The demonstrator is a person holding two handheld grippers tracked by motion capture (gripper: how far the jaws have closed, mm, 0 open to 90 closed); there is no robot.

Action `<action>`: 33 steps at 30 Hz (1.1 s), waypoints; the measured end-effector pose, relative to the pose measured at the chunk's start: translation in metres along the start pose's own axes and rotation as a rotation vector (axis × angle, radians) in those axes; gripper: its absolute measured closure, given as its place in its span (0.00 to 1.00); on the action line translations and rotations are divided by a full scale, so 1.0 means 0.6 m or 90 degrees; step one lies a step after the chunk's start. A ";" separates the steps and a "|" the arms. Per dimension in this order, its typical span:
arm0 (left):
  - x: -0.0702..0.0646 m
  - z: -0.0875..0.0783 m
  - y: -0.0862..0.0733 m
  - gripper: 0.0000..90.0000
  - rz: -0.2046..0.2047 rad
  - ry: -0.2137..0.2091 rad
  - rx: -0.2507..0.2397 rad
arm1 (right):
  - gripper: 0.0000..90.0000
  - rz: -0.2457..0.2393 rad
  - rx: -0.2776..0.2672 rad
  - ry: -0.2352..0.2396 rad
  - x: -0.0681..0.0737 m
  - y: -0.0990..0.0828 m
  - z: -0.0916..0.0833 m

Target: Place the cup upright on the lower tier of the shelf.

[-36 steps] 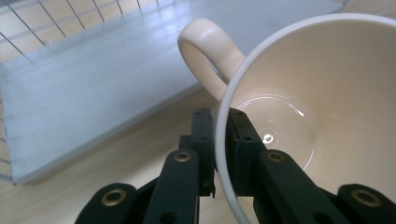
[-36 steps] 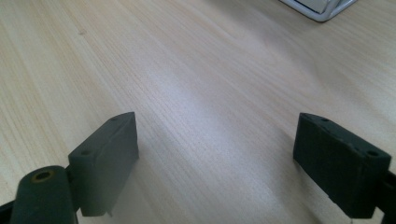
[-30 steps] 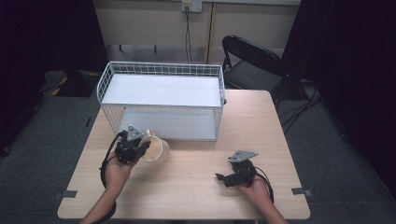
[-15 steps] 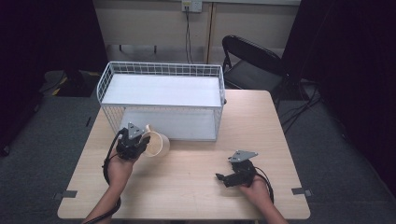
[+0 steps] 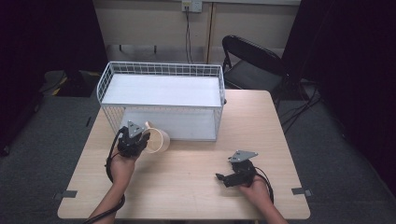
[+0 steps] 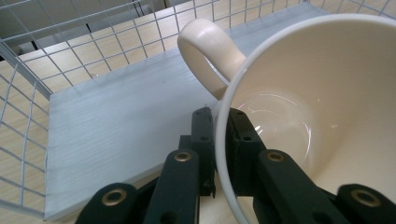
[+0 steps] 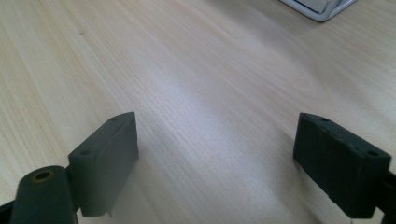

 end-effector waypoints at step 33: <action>0.021 0.027 0.018 0.93 -0.012 0.069 -0.031 | 0.15 0.000 0.000 0.000 0.000 0.000 0.000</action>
Point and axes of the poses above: each handheld gripper's, and its own axes: z roughly forward along the jaws, y roughly out of its top, x roughly to its left, the point moved 2 cm from there along z, roughly forward along the jaws, and after that the axes turned 6 degrees about x, right-handed, at the moved point
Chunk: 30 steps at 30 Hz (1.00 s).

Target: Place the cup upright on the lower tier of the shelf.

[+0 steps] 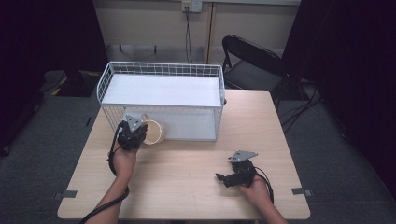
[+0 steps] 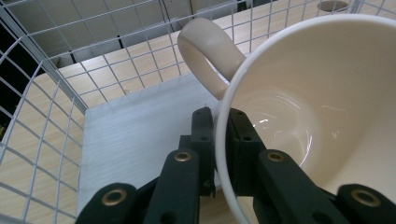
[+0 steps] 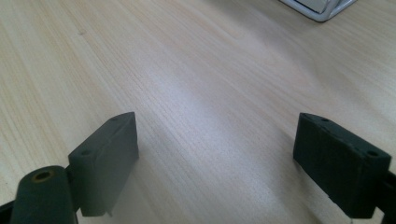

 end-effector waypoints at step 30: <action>0.015 0.023 0.005 0.92 0.003 0.057 0.004 | 0.15 0.001 0.000 0.000 0.000 0.000 0.000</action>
Point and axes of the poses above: each handheld gripper's, and its own axes: z roughly forward along the jaws, y roughly out of its top, x roughly to its left, the point moved 2 cm from there along z, roughly forward along the jaws, and after that the axes turned 6 degrees about x, right-handed, at the moved point
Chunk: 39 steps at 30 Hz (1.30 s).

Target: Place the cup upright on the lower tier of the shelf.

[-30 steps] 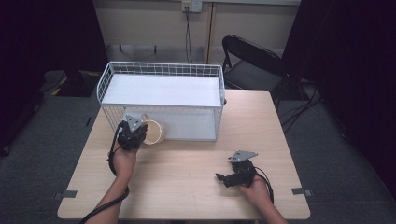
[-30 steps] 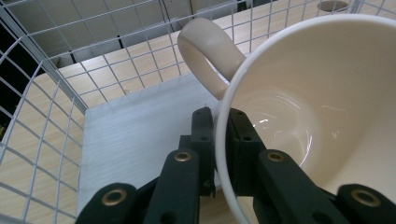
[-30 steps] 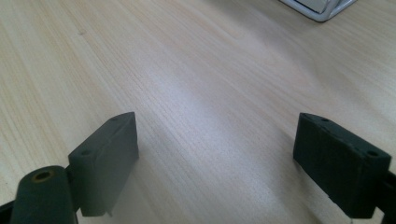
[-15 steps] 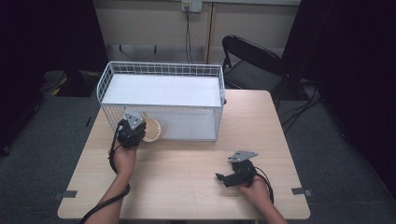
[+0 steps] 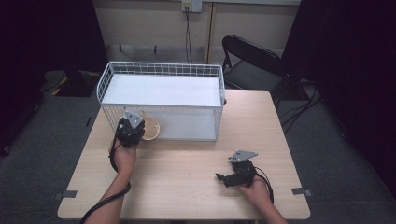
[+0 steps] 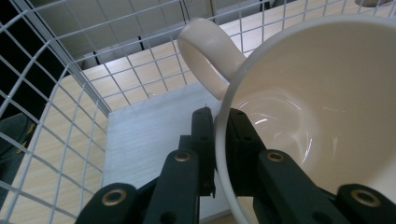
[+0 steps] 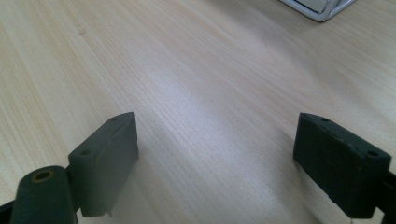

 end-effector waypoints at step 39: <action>0.004 0.011 0.001 0.87 -0.047 -0.003 -0.009 | 0.15 0.001 0.000 -0.001 0.000 0.000 0.000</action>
Point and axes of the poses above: each handheld gripper's, and its own axes: z roughly forward along the jaws, y roughly out of its top, x roughly to its left, the point moved 2 cm from there along z, roughly forward along the jaws, and after that the axes turned 6 degrees about x, right-handed, at the moved point
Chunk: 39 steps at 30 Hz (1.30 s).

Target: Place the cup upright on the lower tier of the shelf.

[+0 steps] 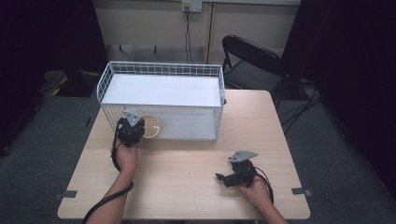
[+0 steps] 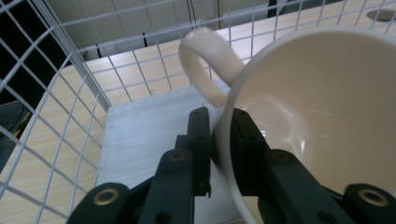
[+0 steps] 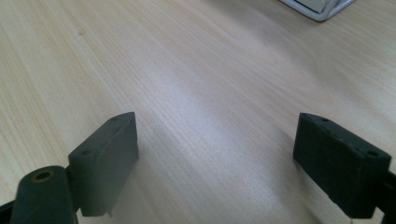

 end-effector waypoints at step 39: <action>-0.011 -0.018 0.021 0.53 0.020 -0.031 -0.043 | 0.15 0.000 0.000 0.000 0.000 0.000 0.000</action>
Point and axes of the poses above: each handheld gripper's, and its own axes: z roughly forward along the jaws, y roughly out of its top, x roughly to its left, the point moved 2 cm from there along z, roughly forward along the jaws, and after that the axes turned 6 degrees about x, right-handed, at the moved point
